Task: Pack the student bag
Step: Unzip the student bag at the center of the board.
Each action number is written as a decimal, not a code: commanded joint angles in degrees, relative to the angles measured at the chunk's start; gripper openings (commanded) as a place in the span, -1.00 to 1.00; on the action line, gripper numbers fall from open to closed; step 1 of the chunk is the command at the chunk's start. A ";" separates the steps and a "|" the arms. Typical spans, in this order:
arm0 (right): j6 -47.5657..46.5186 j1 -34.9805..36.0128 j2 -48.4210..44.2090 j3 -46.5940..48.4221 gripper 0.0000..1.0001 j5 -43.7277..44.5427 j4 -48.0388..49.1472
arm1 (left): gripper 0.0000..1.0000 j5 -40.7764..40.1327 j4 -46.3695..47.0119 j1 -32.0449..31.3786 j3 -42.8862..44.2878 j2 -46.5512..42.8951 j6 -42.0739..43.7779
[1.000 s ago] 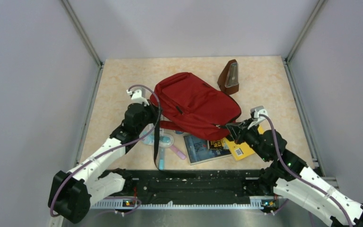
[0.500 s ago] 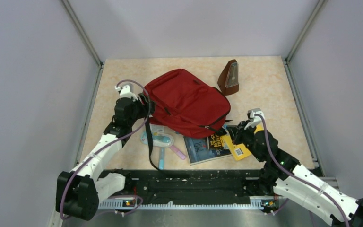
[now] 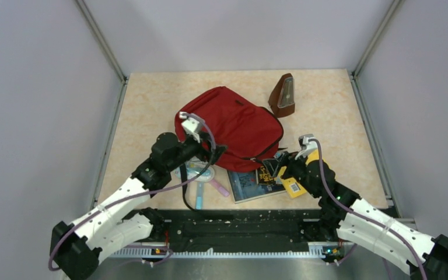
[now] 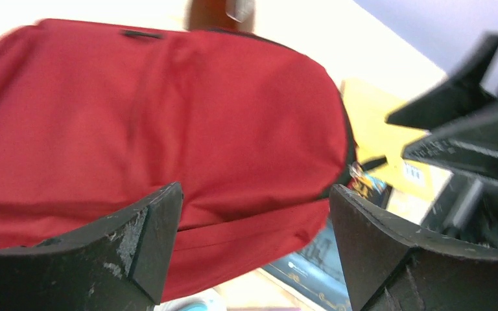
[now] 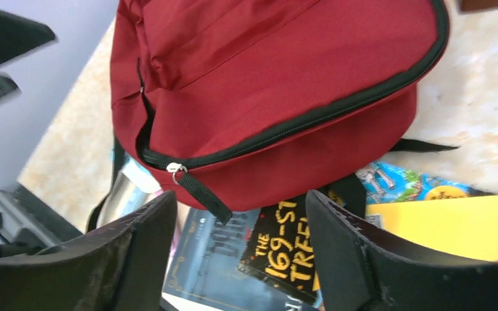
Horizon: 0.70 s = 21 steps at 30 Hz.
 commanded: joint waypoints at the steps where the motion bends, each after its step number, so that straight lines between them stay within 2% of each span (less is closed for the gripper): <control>1: 5.76 0.25 1.92 -2.07 0.54 -3.97 7.05 | 0.77 10.54 6.24 -5.36 0.42 5.74 10.38; 4: 8.36 -1.89 4.36 -2.76 0.63 -8.84 9.57 | 0.77 13.38 10.39 -7.23 -0.12 9.69 12.97; 9: 14.73 -9.23 7.72 -6.46 0.45 -23.11 20.96 | 0.80 16.17 11.70 -8.42 1.77 14.78 16.70; 13: 16.18 -11.75 8.84 -7.11 0.34 -26.02 23.51 | 0.80 16.87 10.88 -9.38 3.64 18.44 18.34; 21: 17.90 -12.15 10.75 -7.43 0.05 -27.75 27.15 | 0.82 14.51 11.59 -11.49 5.79 24.81 19.15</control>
